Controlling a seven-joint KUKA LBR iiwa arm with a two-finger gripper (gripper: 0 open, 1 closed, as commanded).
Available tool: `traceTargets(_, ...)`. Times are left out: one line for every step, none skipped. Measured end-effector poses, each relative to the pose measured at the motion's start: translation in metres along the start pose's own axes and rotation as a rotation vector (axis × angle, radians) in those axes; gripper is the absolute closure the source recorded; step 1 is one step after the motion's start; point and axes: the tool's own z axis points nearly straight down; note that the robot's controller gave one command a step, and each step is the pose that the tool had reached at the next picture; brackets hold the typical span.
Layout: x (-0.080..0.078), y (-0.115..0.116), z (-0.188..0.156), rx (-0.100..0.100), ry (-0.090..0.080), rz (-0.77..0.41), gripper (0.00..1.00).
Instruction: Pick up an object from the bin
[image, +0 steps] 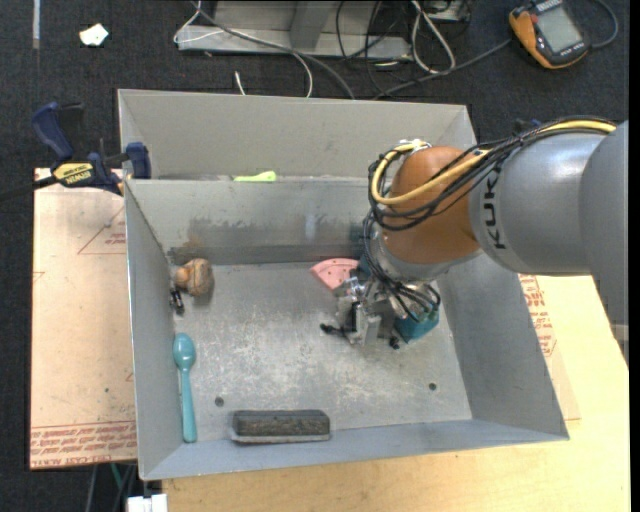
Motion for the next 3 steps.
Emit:
traceTargets(-0.005, 0.000, -0.048, -0.003, 0.006, -0.005, 1.00)
traceTargets(-0.035, -0.008, -0.130, -0.002, -0.001, 0.069, 1.00)
traceTargets(-0.012, -0.003, -0.077, -0.003, 0.001, -0.271, 1.00)
